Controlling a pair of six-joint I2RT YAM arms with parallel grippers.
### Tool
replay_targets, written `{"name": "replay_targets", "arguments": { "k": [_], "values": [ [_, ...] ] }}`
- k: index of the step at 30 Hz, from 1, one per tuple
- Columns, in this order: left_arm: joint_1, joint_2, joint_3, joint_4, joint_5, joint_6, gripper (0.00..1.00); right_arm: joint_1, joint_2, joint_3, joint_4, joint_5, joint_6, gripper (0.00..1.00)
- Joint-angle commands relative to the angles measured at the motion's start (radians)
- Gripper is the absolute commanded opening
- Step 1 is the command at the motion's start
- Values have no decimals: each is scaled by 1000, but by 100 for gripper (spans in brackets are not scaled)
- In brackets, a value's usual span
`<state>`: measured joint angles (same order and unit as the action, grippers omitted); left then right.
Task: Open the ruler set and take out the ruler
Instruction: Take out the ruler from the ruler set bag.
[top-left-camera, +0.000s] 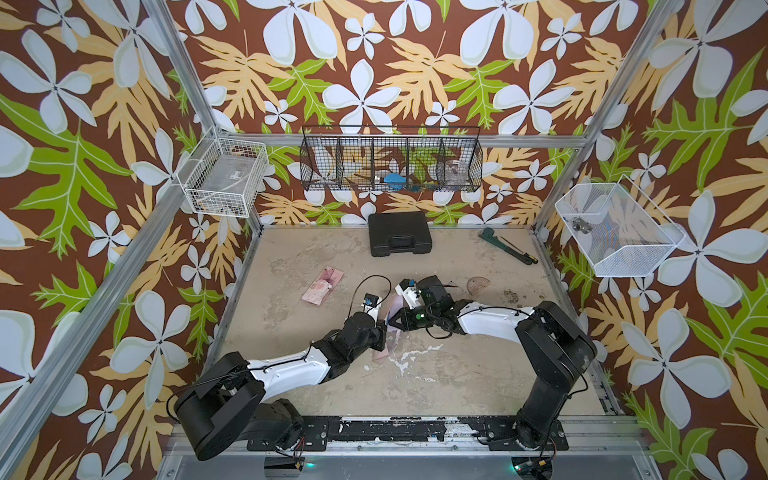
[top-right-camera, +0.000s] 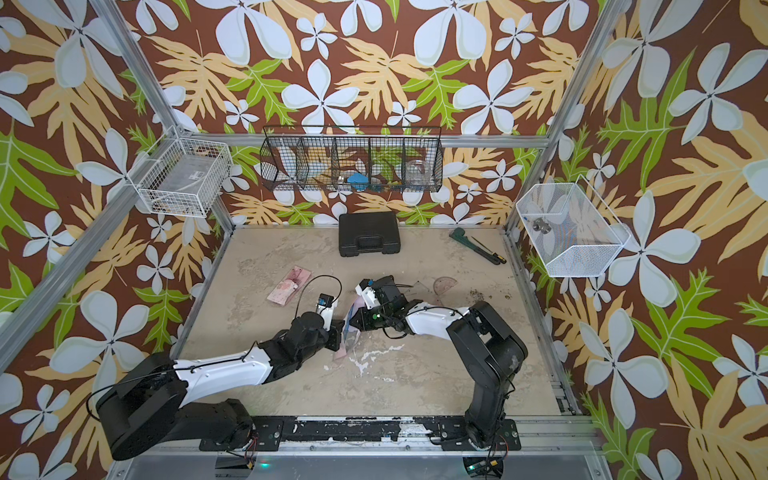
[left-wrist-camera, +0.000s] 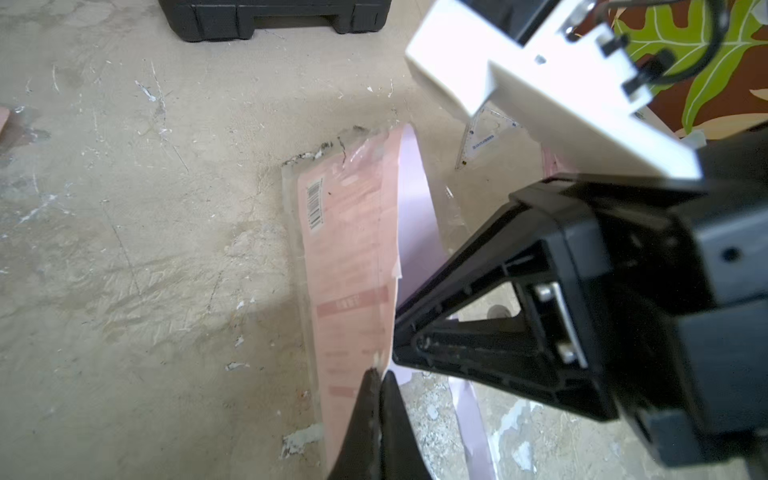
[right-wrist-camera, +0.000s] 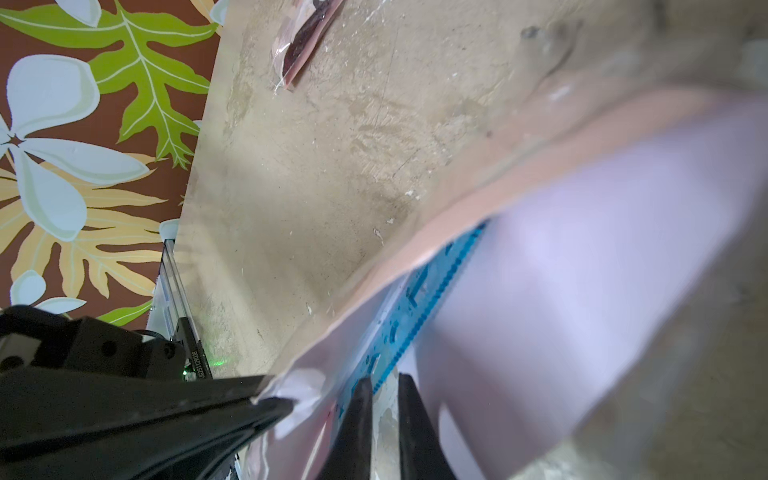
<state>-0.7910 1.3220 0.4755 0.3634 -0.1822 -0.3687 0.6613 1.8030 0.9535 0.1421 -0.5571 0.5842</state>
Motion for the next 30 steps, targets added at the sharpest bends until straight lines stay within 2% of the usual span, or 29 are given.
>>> {"name": "replay_targets", "arguments": {
  "k": [1,7,16,22,30],
  "values": [
    [0,-14,-5,59,16,16,0,1,24,15,46,-30,4,22],
    [-1,-37,-39,112,24,16,0,1,62,-8,165,-101,41,23],
    [-1,-38,-67,138,43,-4,0,2,88,-64,375,-135,152,17],
    [-1,-60,-85,146,38,-8,0,3,93,-72,407,-112,176,12],
    [0,-55,-79,92,-26,-12,0,3,48,-76,339,-69,162,2]
  ]
}}
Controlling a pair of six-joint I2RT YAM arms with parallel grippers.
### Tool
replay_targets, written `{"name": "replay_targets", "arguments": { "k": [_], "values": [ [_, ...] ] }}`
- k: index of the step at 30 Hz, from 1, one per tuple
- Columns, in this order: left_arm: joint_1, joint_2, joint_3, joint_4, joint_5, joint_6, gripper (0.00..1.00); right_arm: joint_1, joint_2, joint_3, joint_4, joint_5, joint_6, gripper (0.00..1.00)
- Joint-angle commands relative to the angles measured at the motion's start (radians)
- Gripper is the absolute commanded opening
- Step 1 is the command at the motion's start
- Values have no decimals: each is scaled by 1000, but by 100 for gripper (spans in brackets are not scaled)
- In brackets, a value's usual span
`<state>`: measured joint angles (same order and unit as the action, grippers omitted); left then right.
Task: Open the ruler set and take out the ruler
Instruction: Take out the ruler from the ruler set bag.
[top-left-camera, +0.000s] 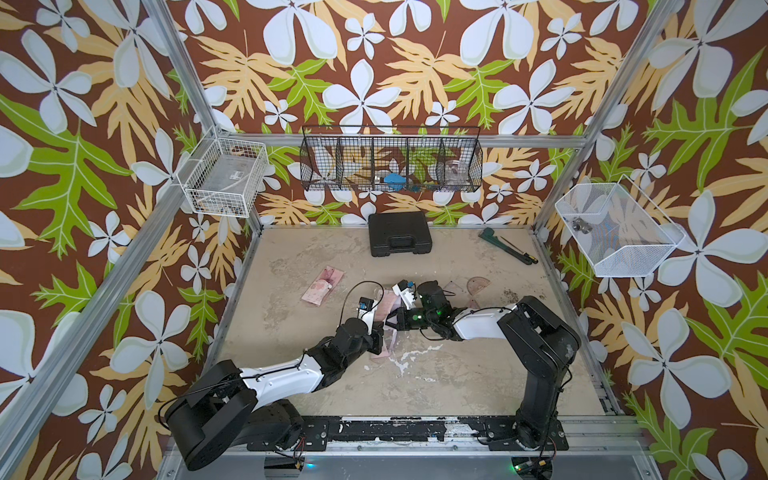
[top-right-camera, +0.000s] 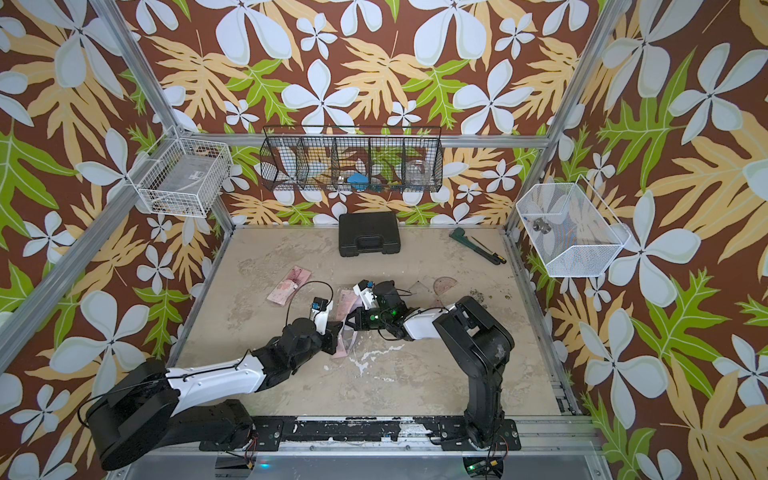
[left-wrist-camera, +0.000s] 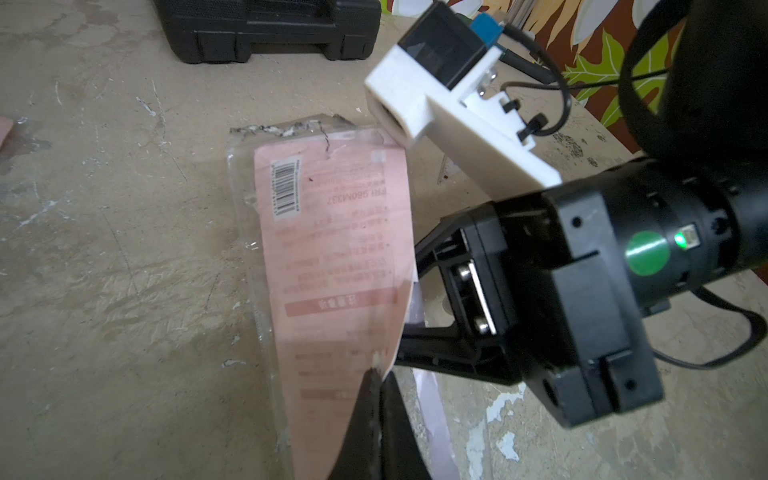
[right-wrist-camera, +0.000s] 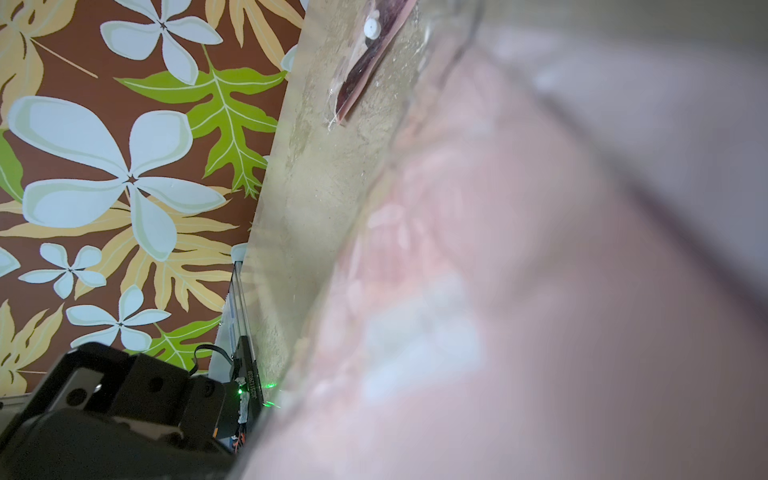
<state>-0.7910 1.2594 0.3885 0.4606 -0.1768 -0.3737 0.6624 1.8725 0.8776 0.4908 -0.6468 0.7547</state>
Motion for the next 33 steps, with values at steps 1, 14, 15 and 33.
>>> {"name": "replay_targets", "arguments": {
  "k": [1,14,15,33],
  "values": [
    [0,12,12,-14,-39,-8,0,1,-33,-7,-16,25,-10,2],
    [0,26,40,-91,-137,-30,0,1,-211,-109,-69,91,-60,0],
    [-1,32,47,-100,-139,-29,0,0,-232,-117,-64,102,-63,0],
    [1,107,108,-84,-64,0,0,-112,-619,-258,170,168,38,0]
  ]
}}
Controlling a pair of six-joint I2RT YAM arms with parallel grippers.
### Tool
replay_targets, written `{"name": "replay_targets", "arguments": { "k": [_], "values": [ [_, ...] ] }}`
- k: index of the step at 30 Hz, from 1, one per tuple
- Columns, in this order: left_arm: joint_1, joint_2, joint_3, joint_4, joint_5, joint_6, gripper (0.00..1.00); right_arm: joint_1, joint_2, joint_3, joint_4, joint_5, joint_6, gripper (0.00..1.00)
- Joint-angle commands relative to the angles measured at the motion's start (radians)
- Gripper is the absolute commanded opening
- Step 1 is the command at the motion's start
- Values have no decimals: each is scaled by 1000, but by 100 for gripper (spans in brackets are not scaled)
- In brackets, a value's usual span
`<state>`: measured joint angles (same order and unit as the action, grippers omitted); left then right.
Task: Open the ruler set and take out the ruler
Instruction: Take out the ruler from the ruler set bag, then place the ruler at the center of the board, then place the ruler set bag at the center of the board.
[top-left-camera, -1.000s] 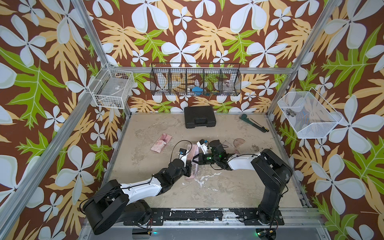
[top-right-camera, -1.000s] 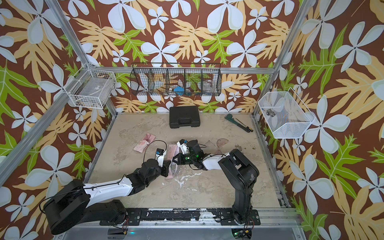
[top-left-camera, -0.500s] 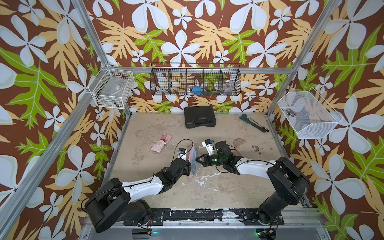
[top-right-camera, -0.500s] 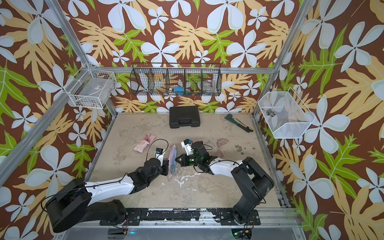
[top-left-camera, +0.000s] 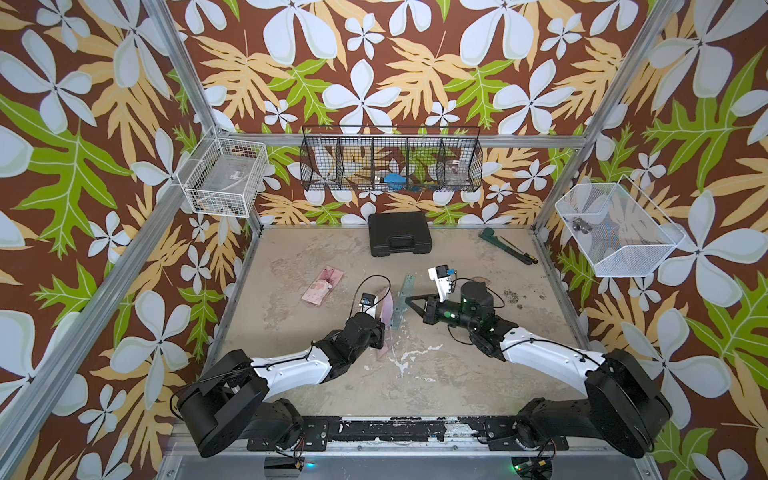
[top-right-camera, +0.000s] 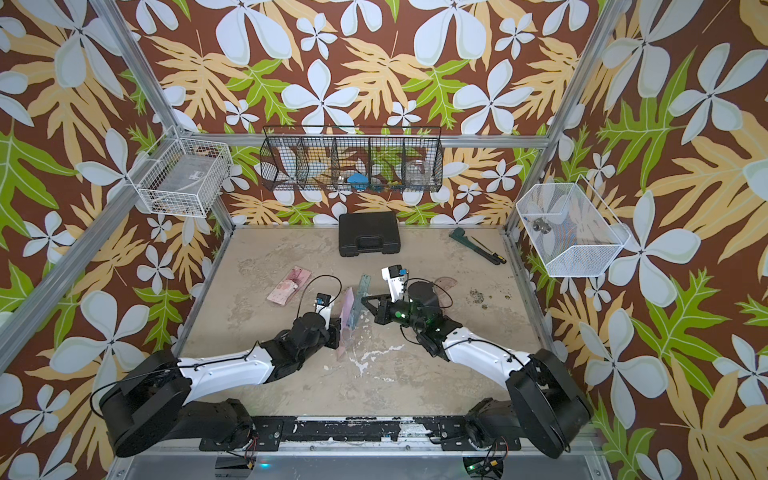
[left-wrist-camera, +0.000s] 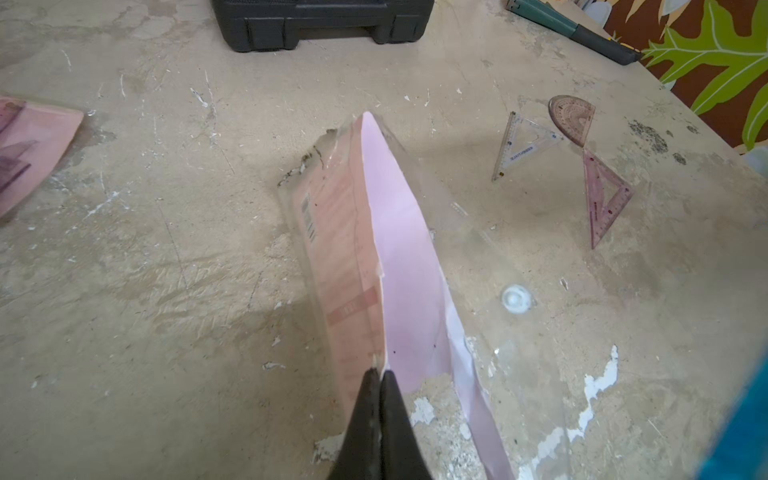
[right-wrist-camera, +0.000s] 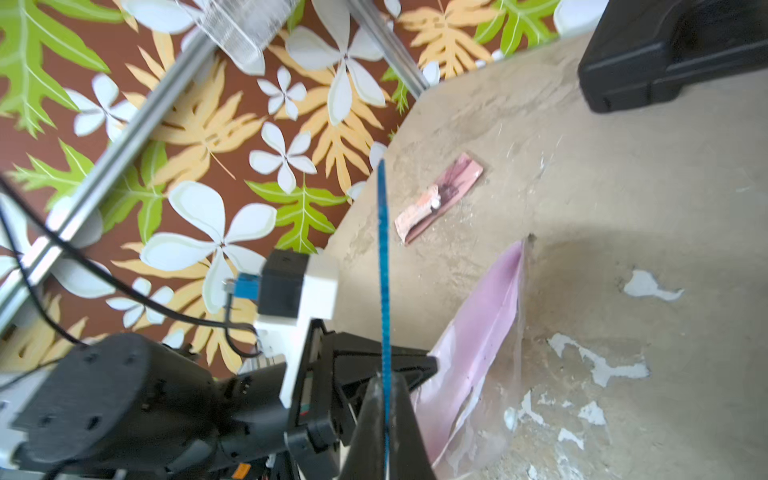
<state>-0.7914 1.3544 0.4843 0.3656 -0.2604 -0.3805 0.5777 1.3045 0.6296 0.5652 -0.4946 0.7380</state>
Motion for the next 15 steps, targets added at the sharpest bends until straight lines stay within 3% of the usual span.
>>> {"name": "replay_targets", "arguments": {
  "k": [1,7,12,15],
  "values": [
    [1,20,17,20,27,6,0,-53,-86,-17,90,20,70,0],
    [0,140,138,-3,16,-11,0,-307,-200,-16,-134,-8,98,0],
    [0,269,246,-2,42,-17,0,-576,-246,-126,-225,-112,157,0],
    [0,347,310,-7,55,12,0,-685,-262,-202,-257,-178,174,0]
  ]
}}
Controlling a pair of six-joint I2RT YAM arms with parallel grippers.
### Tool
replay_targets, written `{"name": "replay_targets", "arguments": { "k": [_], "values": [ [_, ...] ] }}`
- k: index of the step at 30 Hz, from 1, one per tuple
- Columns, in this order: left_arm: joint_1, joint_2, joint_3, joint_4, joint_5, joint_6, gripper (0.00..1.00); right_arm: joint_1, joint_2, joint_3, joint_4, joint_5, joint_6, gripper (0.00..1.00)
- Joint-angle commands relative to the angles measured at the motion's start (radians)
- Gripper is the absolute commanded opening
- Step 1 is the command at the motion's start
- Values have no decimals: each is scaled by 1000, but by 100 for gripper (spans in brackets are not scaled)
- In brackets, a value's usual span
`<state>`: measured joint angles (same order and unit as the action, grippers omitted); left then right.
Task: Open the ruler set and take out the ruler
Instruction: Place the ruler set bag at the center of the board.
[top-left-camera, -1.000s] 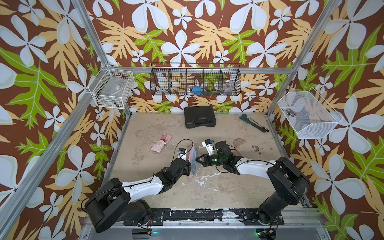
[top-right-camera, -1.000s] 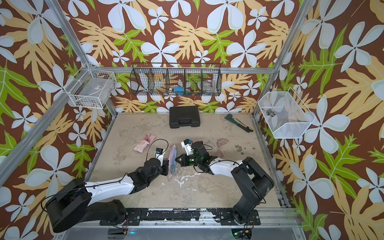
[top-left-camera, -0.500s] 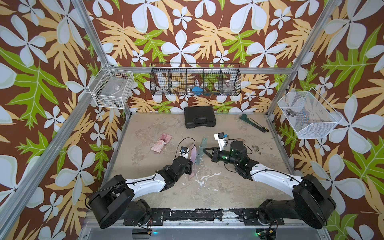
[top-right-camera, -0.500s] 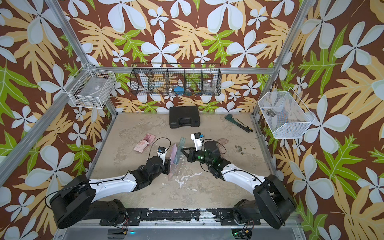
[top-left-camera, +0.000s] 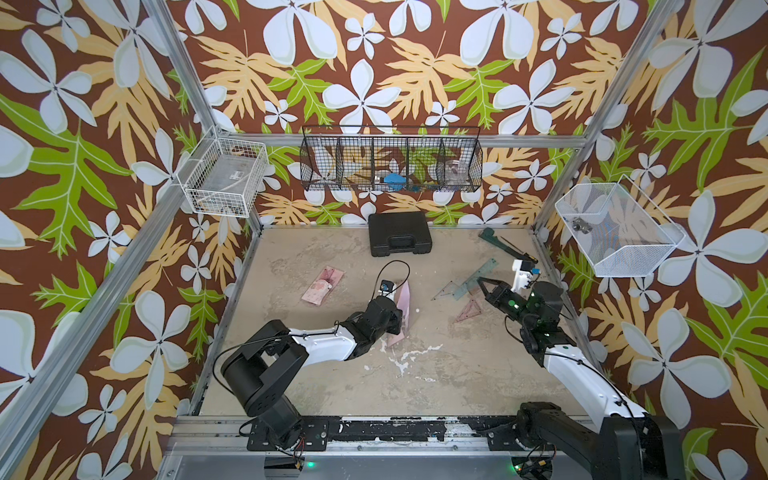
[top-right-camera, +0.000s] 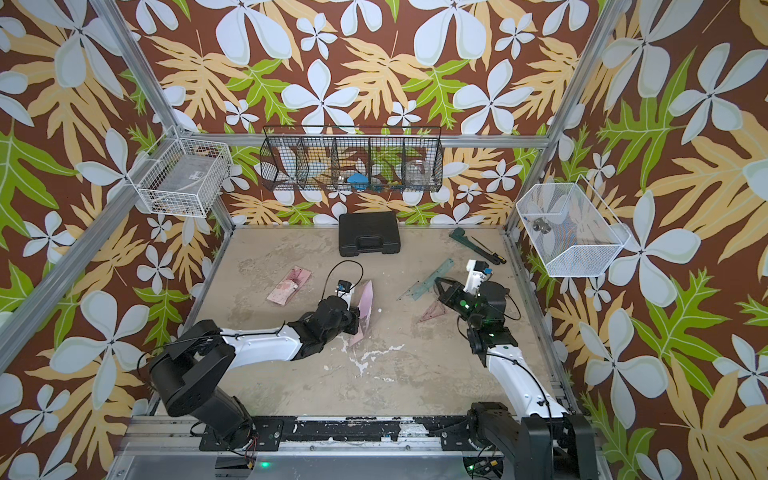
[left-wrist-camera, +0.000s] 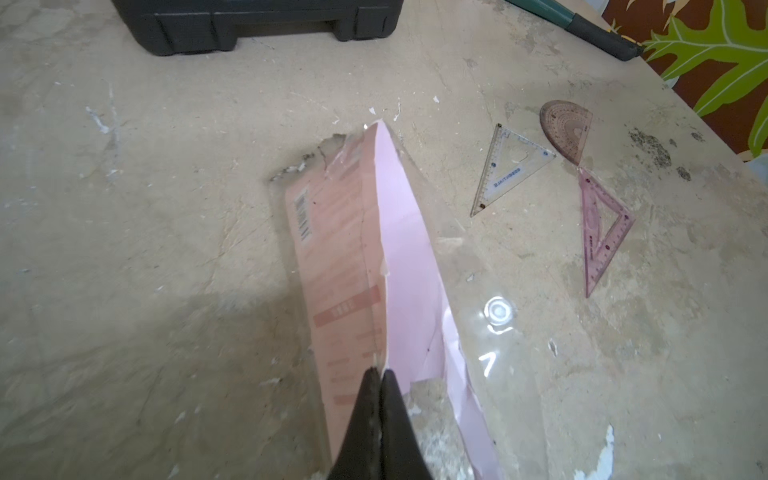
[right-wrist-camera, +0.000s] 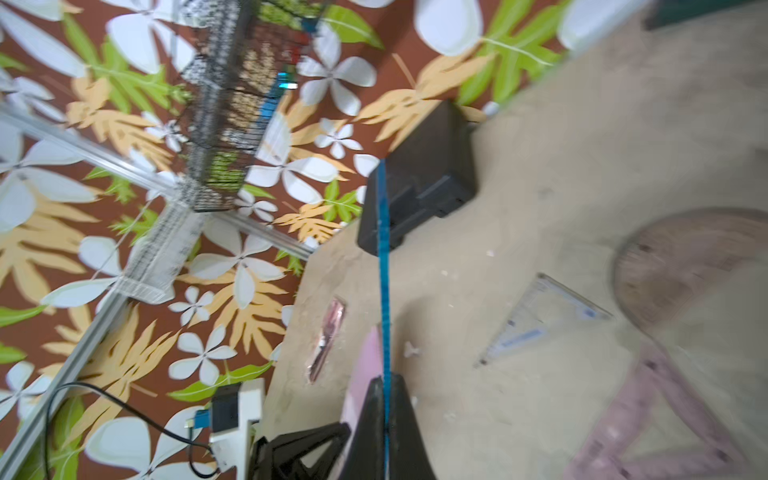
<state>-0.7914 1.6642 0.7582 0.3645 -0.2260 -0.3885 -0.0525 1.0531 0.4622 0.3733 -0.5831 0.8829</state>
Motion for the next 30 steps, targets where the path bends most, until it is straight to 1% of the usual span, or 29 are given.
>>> {"name": "replay_targets", "arguments": {
  "k": [1,3,5,8,10,14,19,22,24,25,27,29,30],
  "values": [
    [0,59,58,-7,25,36,0,-73,-15,-52,-89,-93,17,0],
    [0,89,91,-8,25,42,0,-77,-21,-58,-177,-61,-28,0],
    [1,118,125,-10,44,52,0,-78,-26,-85,-186,-64,-29,0],
    [0,174,181,-36,43,44,0,-78,-12,-140,-155,-63,0,0],
    [0,204,209,-75,6,13,0,-78,14,-165,-140,-58,2,0],
    [0,219,224,-95,-25,-35,0,-81,73,-215,-50,-75,38,0],
    [1,238,265,-90,10,-77,0,-83,123,-234,-13,-57,46,0],
    [0,261,297,-96,21,-99,0,-92,147,-239,-26,-26,31,0],
    [0,278,318,-105,19,-118,0,-99,162,-253,-2,-20,32,0],
    [1,284,327,-114,16,-127,2,-99,172,-254,-1,-15,33,0],
    [1,292,350,-132,13,-139,19,-99,198,-258,16,-15,32,0],
    [1,279,354,-129,13,-152,31,-99,223,-260,43,-15,32,0],
    [0,269,355,-124,11,-158,35,-99,238,-257,49,-16,31,0]
  ]
}}
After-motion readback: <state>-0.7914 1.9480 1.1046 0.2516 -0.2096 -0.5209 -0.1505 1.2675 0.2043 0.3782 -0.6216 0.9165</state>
